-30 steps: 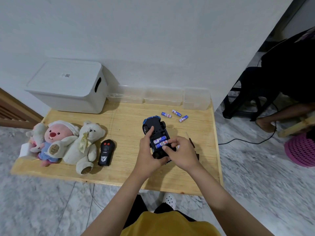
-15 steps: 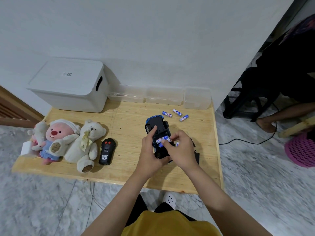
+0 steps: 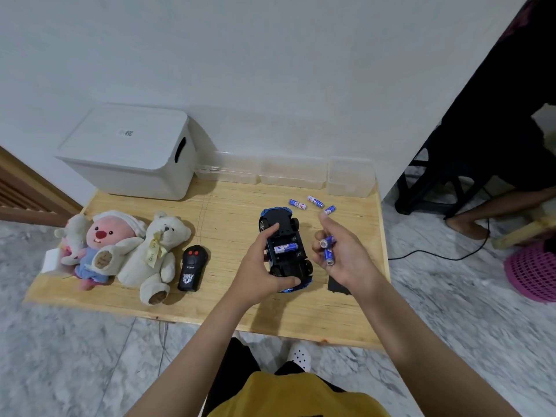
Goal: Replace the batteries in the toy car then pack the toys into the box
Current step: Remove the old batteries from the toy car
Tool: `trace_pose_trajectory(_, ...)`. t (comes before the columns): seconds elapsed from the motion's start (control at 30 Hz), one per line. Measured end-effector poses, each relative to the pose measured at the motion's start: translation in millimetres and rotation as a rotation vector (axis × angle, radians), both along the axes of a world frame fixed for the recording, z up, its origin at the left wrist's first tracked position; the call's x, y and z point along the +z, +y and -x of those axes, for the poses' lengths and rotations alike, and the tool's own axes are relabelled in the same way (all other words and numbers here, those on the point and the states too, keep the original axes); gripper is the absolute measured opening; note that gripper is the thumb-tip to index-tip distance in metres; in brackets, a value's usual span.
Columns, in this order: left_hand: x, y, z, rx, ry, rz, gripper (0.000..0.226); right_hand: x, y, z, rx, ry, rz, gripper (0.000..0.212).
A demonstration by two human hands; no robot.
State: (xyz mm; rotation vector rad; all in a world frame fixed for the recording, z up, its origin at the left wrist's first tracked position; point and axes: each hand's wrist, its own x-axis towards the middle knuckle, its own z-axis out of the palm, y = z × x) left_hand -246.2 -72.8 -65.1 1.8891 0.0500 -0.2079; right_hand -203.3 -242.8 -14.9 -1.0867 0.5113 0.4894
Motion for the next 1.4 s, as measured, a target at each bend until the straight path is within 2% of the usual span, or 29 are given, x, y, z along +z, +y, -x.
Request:
trace_pose_trajectory(0.13,9.5,2.5,-3.8,-0.042,0.029,0.009,0.096,2.3,-0.4,-1.9,0.313,-0.279,0.358,0.020)
trace_pose_trajectory(0.3,15.9,6.9,-13.0,-0.158,0.068,-0.061,0.089,0.8,-8.9,-12.2,0.766,-0.716,0.816,0.025)
trace_pose_trajectory(0.43,20.0,9.9,-24.9,-0.281,0.142,-0.125,0.082,9.7,-8.8,-19.3,1.176,-0.931,1.171,0.036)
trace_pose_trajectory(0.5,22.4,10.2,-29.8,-0.328,0.158,-0.150,0.082,11.0,-7.2,-22.1,1.295,-1.021,1.287,0.042)
trace_pose_trajectory(0.63,28.7,9.9,-36.6,-0.387,0.173,-0.223,0.081,8.0,-5.6,-27.1,1.359,-1.106,1.347,0.045)
trace_pose_trajectory(0.83,30.5,13.5,-35.7,-0.376,0.169,-0.230,0.079,10.0,-2.5,-29.1,1.396,-1.130,1.415,0.047)
trace_pose_trajectory(1.1,25.2,14.8,-31.1,-0.349,0.167,-0.156,0.080,10.0,1.3,-29.8,1.454,-1.186,1.490,0.046)
trace_pose_trajectory(1.4,17.0,16.4,-25.2,-0.343,0.169,-0.100,0.080,6.9,1.8,-26.2,1.465,-1.222,1.460,0.049)
